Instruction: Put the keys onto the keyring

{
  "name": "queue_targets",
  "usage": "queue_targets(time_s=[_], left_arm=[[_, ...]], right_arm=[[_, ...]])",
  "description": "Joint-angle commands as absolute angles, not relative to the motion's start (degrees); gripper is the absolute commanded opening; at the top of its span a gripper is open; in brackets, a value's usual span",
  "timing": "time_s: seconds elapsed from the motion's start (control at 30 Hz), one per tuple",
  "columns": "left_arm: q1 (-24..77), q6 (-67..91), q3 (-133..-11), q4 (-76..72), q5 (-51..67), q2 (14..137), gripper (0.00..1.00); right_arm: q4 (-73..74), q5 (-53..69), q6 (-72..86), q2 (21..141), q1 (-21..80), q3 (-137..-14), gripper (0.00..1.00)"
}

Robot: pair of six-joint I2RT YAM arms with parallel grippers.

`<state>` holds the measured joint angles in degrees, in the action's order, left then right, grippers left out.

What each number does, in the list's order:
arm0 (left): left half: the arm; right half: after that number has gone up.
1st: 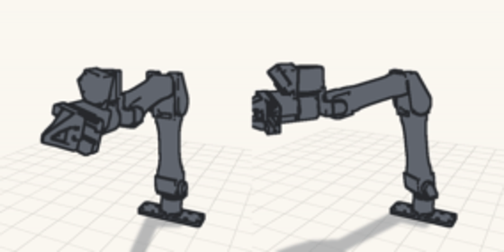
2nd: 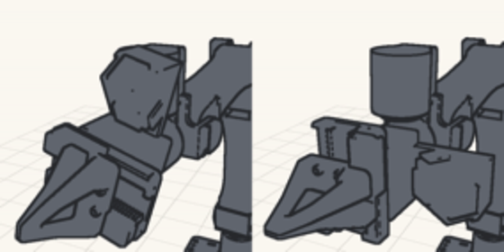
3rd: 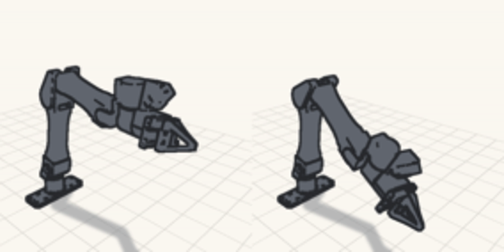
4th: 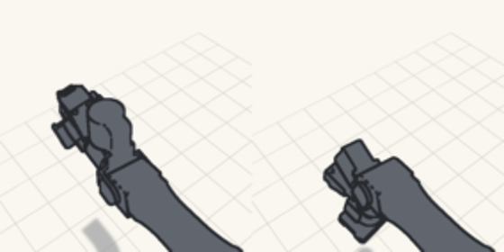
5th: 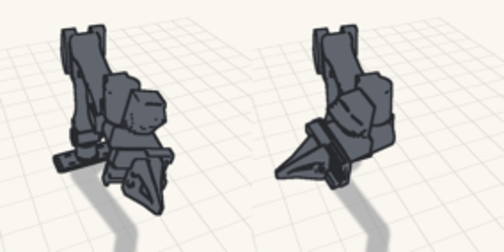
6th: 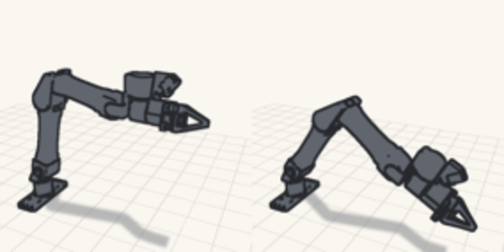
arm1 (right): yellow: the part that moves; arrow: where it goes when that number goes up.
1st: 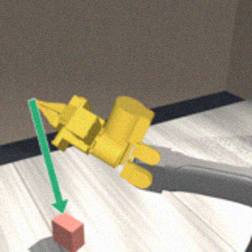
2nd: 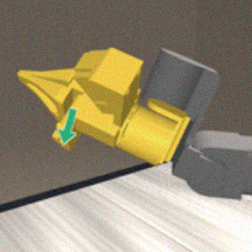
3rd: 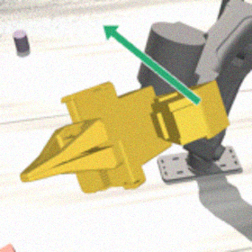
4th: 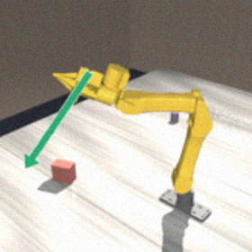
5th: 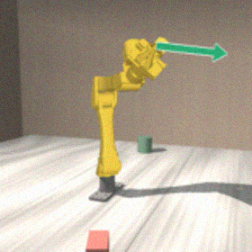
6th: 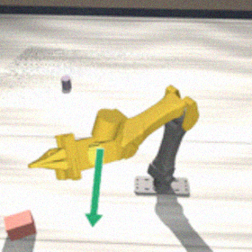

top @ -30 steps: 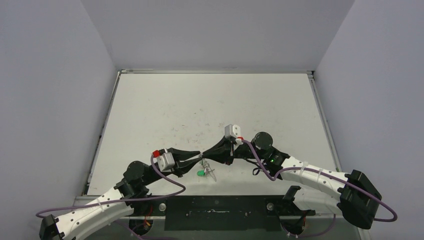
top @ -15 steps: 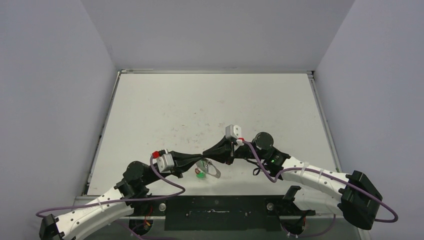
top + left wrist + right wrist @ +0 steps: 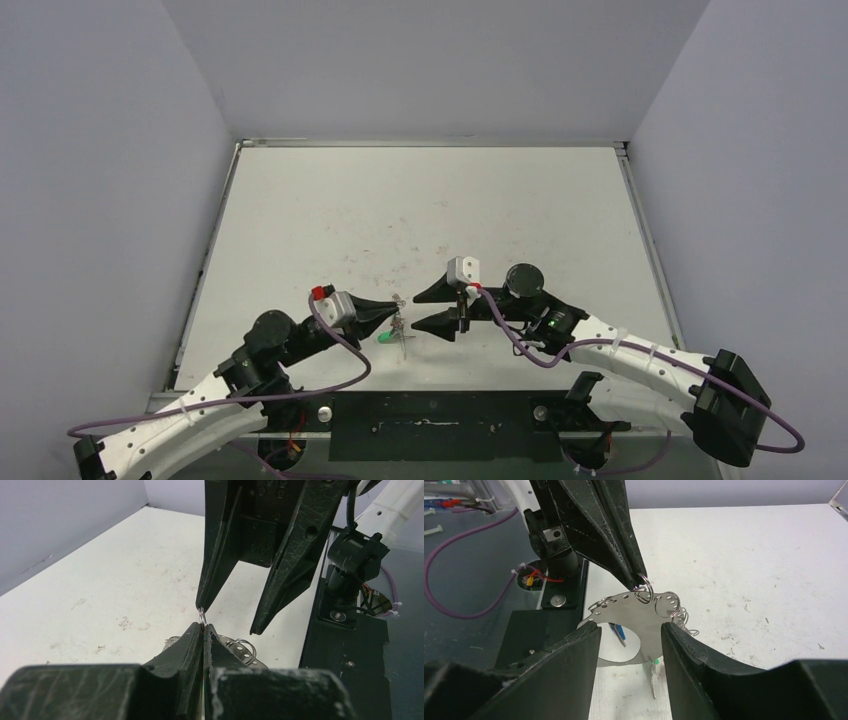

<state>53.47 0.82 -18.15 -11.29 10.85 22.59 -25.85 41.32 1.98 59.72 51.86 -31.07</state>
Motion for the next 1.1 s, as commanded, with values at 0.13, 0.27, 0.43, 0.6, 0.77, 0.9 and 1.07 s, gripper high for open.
queue_targets(time_s=[0.13, 0.27, 0.43, 0.6, 0.77, 0.9, 1.07], left_arm=[[53.4, -2.5, -29.9, 5.1, 10.9, 27.3, 0.0], [53.3, -4.5, -33.3, 10.1, 13.4, 31.2, 0.0], [53.3, -5.4, -35.7, 12.0, 16.4, 35.0, 0.0], [53.4, -5.6, -35.9, 11.0, 18.0, 36.7, 0.0], [53.3, -5.6, -35.7, 10.5, 18.1, 36.5, 0.0], [53.3, -5.7, -35.4, 10.3, 18.3, 36.2, 0.0], [53.4, -5.6, -35.2, 9.8, 18.9, 36.1, 0.0]], right_arm=[[-17.8, 40.0, -5.6, 57.9, 51.9, -36.7, 0.49], [-17.2, 40.8, -6.3, 58.7, 51.9, -37.7, 0.46], [-15.2, 43.4, -7.3, 60.8, 52.1, -39.6, 0.42], [-14.7, 45.2, -7.5, 62.9, 52.4, -40.6, 0.32], [-13.6, 45.7, -8.5, 64.3, 52.6, -40.9, 0.31], [-12.9, 45.8, -9.3, 65.4, 52.6, -40.8, 0.33], [-13.1, 46.1, -9.2, 66.8, 52.8, -40.8, 0.32]])
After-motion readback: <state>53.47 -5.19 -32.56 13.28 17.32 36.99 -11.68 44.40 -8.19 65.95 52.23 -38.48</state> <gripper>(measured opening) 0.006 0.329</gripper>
